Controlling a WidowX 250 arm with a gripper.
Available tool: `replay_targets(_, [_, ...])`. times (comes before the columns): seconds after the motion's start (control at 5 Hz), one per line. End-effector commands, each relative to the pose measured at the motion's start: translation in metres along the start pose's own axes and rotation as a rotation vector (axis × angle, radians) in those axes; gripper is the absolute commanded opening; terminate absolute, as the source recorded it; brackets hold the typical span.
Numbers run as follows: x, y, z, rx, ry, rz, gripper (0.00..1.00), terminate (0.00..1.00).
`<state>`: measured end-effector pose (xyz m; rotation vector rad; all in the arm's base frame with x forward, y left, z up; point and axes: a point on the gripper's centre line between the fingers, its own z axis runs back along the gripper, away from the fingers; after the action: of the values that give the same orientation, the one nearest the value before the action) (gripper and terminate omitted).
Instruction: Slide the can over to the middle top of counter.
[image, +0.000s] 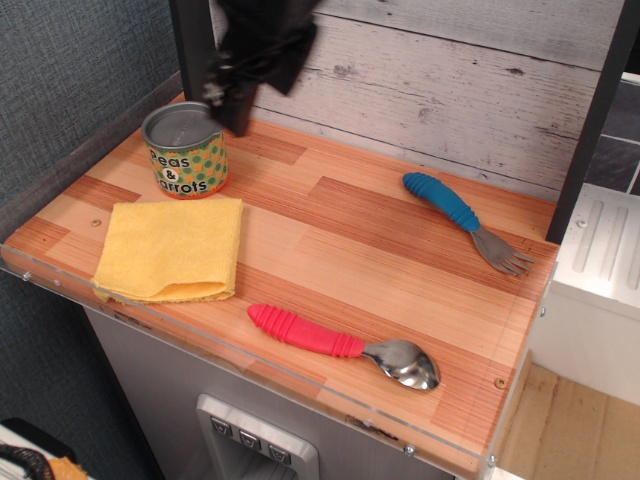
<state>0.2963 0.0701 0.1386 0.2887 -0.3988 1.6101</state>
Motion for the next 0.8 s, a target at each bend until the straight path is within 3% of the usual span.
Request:
replay_targets(0.0, [0.041, 0.025, -0.018, 0.055, -0.019, 0.370, 1.00, 0.00])
replay_targets(0.4, [0.070, 0.025, -0.048, 0.090, -0.079, 0.565, 1.00, 0.00])
replay_targets(0.6, [0.080, 0.021, -0.060, 0.124, -0.065, 0.637, 1.00, 0.00])
